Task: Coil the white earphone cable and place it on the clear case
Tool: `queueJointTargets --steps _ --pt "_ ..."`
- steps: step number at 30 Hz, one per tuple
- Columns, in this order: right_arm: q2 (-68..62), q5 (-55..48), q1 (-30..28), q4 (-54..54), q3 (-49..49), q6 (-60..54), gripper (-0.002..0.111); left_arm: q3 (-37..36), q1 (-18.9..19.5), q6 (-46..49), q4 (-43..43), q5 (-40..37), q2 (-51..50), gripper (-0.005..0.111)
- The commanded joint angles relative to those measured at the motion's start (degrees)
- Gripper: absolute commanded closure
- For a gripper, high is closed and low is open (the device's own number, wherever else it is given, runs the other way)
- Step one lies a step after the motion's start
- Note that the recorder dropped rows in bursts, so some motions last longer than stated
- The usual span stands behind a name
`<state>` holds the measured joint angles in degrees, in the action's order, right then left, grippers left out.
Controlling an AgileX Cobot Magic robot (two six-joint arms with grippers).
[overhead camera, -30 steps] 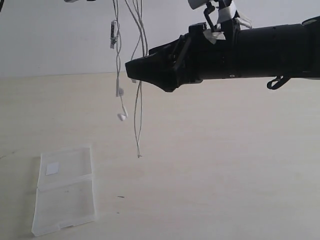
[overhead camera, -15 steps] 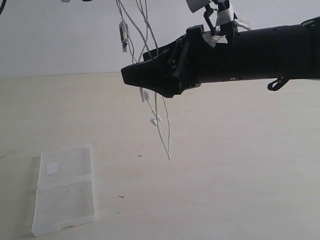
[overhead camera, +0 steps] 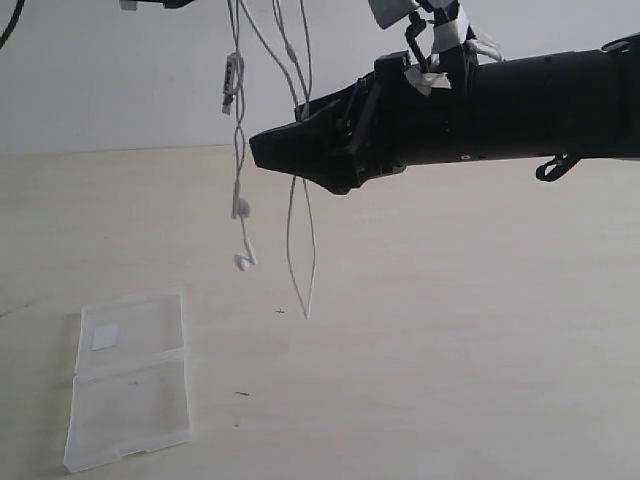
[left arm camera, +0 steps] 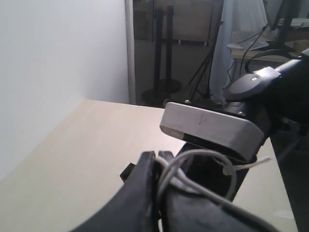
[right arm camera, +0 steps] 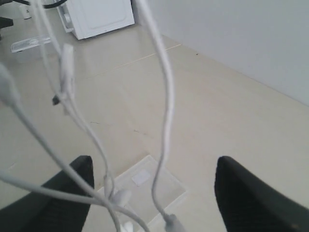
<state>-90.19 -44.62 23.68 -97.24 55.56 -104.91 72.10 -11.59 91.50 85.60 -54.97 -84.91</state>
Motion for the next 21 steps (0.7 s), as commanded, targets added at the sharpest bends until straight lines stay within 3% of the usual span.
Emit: queueJointTargets --steps 1,21 --pt "0.15 0.65 0.04 -0.08 0.39 0.02 0.04 0.5 0.2 -0.47 0.64 -1.7 -0.17 0.107" --pt "0.15 -4.51 0.04 -0.07 0.39 0.02 0.04 0.5 0.2 -3.05 1.01 5.62 -0.55 0.107"
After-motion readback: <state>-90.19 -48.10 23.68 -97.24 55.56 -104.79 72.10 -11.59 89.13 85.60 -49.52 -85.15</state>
